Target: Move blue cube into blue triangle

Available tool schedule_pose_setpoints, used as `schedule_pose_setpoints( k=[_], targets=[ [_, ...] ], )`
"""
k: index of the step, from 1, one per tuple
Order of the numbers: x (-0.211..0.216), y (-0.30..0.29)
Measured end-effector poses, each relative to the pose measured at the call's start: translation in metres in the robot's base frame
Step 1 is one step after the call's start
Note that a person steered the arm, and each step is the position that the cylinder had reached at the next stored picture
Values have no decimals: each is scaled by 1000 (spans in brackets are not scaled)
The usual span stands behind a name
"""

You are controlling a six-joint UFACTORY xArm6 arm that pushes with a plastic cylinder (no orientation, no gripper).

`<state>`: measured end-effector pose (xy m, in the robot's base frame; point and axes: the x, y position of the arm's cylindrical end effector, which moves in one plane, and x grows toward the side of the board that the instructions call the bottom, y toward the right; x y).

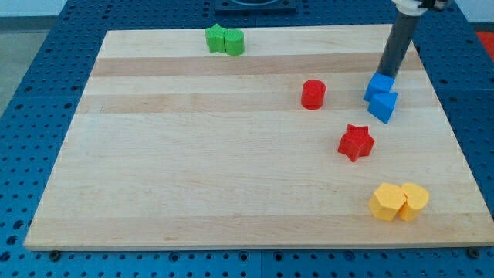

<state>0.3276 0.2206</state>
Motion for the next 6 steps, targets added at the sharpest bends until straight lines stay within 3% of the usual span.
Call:
schedule_pose_setpoints(
  k=[2,5,6],
  targets=[
    [2,-47],
    [33,-54],
    [2,-52]
  ],
)
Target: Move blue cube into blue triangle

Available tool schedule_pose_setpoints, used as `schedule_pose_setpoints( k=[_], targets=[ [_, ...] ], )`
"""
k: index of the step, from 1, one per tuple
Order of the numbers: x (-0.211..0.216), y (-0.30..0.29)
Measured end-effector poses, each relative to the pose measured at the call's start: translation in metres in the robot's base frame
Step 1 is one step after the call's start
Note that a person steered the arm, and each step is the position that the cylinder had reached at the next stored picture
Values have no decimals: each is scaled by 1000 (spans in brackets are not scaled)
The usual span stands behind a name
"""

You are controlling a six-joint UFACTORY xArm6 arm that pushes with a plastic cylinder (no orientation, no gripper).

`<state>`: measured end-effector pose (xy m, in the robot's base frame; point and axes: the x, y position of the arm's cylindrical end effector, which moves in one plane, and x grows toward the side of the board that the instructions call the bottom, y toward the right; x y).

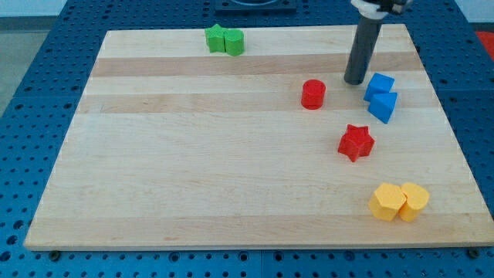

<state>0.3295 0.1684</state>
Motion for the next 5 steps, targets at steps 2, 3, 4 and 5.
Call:
schedule_pose_setpoints(
  k=[2,3,4,5],
  targets=[
    [9,38],
    [18,38],
    [20,38],
    [20,38]
  ],
)
